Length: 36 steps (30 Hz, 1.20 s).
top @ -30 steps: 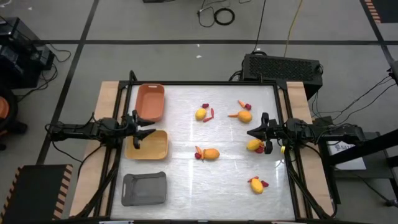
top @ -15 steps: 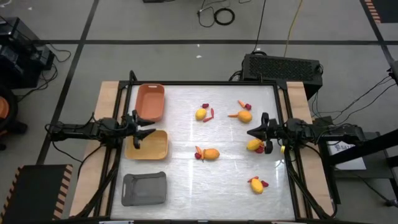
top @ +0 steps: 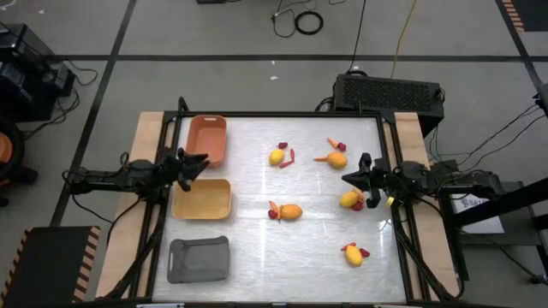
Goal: Sort produce into baskets
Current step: Put the yellow lemon into the yellow bin
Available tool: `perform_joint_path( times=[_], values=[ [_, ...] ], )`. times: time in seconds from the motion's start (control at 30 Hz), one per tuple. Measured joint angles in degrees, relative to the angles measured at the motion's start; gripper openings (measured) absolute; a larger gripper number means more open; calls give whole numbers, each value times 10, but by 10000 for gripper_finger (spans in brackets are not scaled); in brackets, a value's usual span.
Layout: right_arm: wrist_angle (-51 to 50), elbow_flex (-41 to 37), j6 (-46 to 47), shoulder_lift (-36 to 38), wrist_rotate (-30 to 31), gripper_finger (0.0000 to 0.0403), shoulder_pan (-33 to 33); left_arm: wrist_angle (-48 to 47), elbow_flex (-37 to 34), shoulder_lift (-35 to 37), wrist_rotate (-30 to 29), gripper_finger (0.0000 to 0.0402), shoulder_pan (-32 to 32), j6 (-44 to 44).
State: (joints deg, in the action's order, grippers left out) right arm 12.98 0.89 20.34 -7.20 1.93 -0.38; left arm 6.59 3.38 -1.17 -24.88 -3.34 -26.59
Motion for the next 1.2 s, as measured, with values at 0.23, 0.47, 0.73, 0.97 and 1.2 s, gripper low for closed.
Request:
perform_joint_path(
  times=[0.23, 0.47, 0.73, 0.97, 1.2],
  values=[
    [66, 9, -2, -17, 0, 0, 0, 92, 1, -26, -19, 187, 0, -2],
    [42, 81, -23, -94, -3, 0, 0, 104, 48, -139, -74, 187, 0, -15],
    [-89, 268, -176, -274, -3, 0, -4, 79, 194, -343, -70, 187, 0, 103],
    [-226, 411, -220, -445, 26, 2, -5, -104, 354, -437, -14, 187, 0, 210],
    [-515, 583, -162, -595, 25, 70, -3, -319, 471, -453, -7, 187, 0, 223]
  ],
)
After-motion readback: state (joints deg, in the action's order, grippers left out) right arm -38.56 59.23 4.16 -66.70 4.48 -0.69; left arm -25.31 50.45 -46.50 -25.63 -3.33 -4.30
